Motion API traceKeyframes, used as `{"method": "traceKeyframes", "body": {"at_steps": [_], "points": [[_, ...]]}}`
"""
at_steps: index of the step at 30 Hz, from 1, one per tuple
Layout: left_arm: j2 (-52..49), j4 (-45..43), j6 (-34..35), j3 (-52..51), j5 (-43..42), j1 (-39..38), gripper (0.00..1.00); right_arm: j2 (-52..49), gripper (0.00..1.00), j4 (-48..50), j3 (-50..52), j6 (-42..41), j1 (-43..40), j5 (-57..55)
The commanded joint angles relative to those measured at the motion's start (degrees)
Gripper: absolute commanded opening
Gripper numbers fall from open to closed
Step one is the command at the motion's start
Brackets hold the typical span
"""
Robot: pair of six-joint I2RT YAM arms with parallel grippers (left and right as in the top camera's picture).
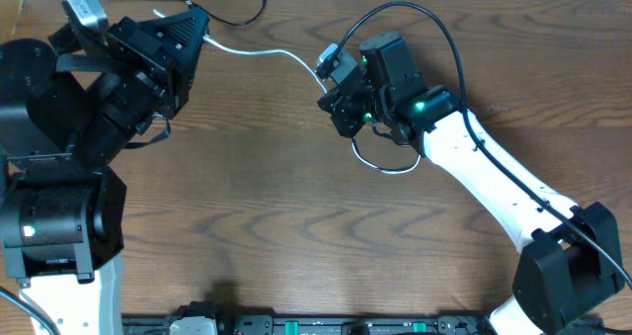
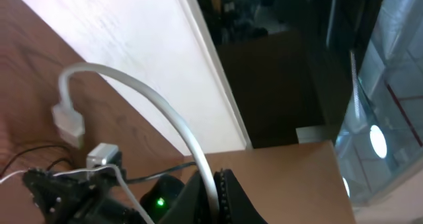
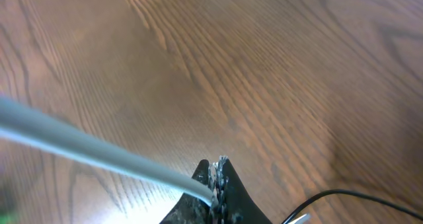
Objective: Untangle cables
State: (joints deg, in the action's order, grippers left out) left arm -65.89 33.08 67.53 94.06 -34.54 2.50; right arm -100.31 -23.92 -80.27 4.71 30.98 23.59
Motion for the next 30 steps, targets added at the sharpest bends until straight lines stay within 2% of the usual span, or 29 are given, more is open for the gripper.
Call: {"method": "traceKeyframes", "body": {"at_steps": [1, 8, 10, 12, 13, 15, 19, 21, 26, 30], "points": [[0.42, 2.47, -2.91, 0.28, 6.82, -0.07, 0.07, 3.43, 0.01, 0.11, -0.09, -5.64, -0.74, -0.09], [-0.20, 13.31, -12.46, 0.28, 26.47, -0.07, 0.08, 13.38, 0.01, -1.97, -0.09, -13.49, -4.55, 2.62], [-1.11, 16.98, -14.23, 0.28, 29.11, -0.07, 0.24, 15.89, 0.01, -2.45, -0.09, -16.72, -6.12, 5.42], [-2.34, 20.02, -15.19, 0.28, 29.22, -0.07, 0.33, 17.81, 0.01, -2.36, -0.09, -20.20, -7.69, 8.50], [-3.21, 21.88, -15.26, 0.28, 29.18, -0.07, 0.41, 19.12, 0.01, -2.05, -0.09, -23.19, -8.92, 10.54], [-4.59, 24.39, -15.45, 0.28, 28.98, -0.07, 0.45, 20.55, 0.01, -1.09, -0.09, -26.82, -10.27, 12.90], [-6.75, 26.73, -20.94, 0.28, 25.18, -0.07, 0.53, 23.37, 0.01, 4.98, -0.09, -34.67, -13.05, 18.67], [-7.39, 27.36, -25.20, 0.28, 20.50, -0.07, 0.57, 24.81, 0.01, 10.64, -0.09, -40.17, -14.73, 21.29], [-7.80, 29.07, -37.92, 0.28, 4.68, -0.09, 0.57, 27.23, 0.01, 25.22, -0.09, -55.52, -18.80, 22.69], [-7.80, 32.35, -42.97, 0.28, -2.21, -0.92, 0.57, 27.32, 0.01, 37.33, -0.09, -67.06, -20.20, 23.50]]}}
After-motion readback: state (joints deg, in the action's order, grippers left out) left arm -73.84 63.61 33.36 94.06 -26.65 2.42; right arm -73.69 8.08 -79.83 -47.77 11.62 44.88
